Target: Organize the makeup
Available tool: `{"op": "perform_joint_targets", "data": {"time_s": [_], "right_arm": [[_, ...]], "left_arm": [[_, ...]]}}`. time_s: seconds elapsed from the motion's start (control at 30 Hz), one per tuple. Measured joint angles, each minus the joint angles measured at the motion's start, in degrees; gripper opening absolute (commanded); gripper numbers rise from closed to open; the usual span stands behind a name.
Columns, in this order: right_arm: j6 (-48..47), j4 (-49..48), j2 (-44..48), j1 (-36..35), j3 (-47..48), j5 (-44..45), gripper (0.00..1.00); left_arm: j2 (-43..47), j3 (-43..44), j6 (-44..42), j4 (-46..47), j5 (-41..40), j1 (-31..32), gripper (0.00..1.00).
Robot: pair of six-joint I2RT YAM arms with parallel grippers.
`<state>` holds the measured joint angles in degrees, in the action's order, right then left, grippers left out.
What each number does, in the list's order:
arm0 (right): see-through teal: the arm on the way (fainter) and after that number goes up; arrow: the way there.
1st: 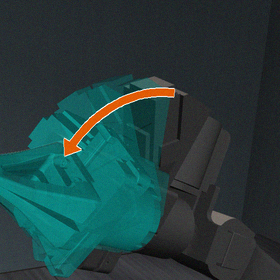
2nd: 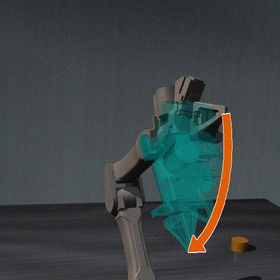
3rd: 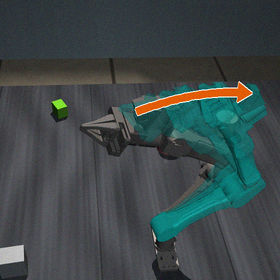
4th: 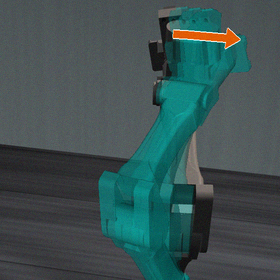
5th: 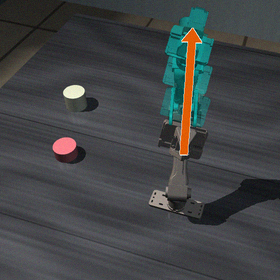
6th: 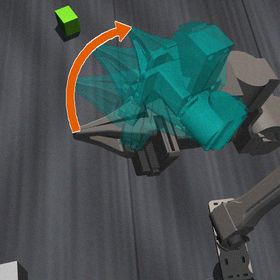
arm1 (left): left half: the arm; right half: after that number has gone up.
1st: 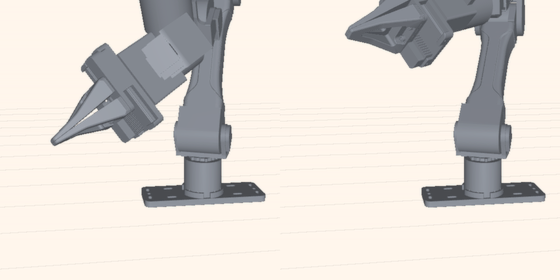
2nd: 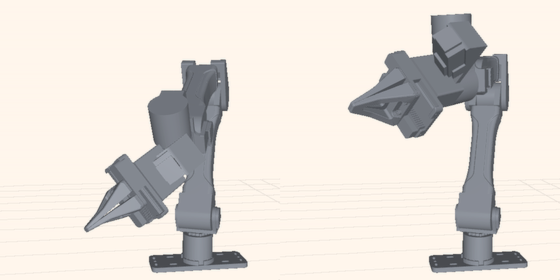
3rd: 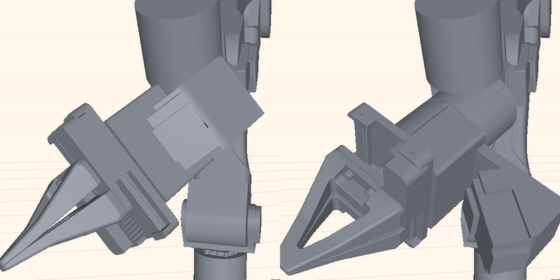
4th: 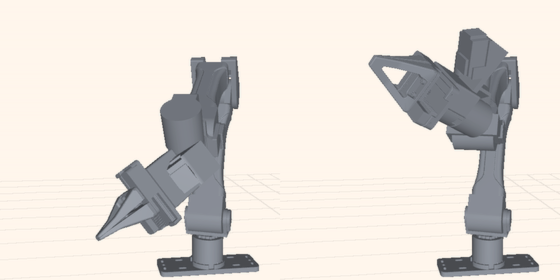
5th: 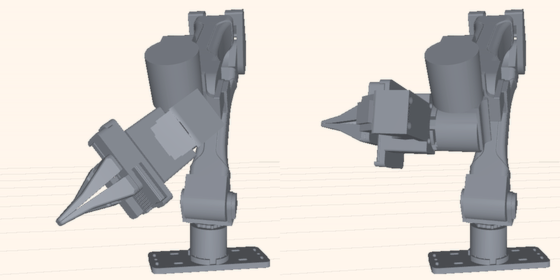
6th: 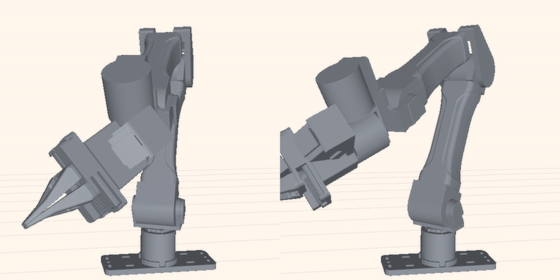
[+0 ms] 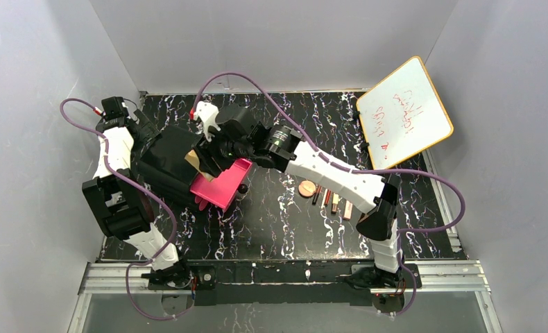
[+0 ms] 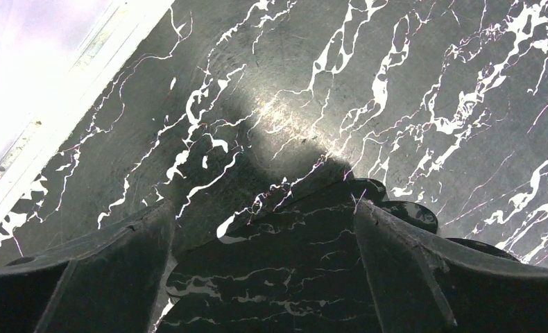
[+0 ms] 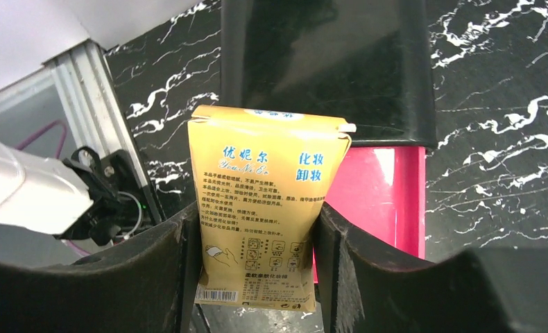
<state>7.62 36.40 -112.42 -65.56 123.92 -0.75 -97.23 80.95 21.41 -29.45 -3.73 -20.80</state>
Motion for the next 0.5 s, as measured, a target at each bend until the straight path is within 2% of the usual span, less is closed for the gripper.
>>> {"op": "perform_joint_targets", "data": {"time_s": [0.13, 0.5], "right_arm": [[-3.5, -0.6, 0.0, -0.1, -1.6, -2.2, 0.63], [-8.5, -2.9, -0.3, -0.1, -7.6, -1.0, 0.65]], "left_arm": [[0.0, 0.0, 0.0, 0.0, 0.1, 0.0, 0.98], [0.0, 0.0, 0.0, 0.0, 0.1, 0.0, 0.98]]}}
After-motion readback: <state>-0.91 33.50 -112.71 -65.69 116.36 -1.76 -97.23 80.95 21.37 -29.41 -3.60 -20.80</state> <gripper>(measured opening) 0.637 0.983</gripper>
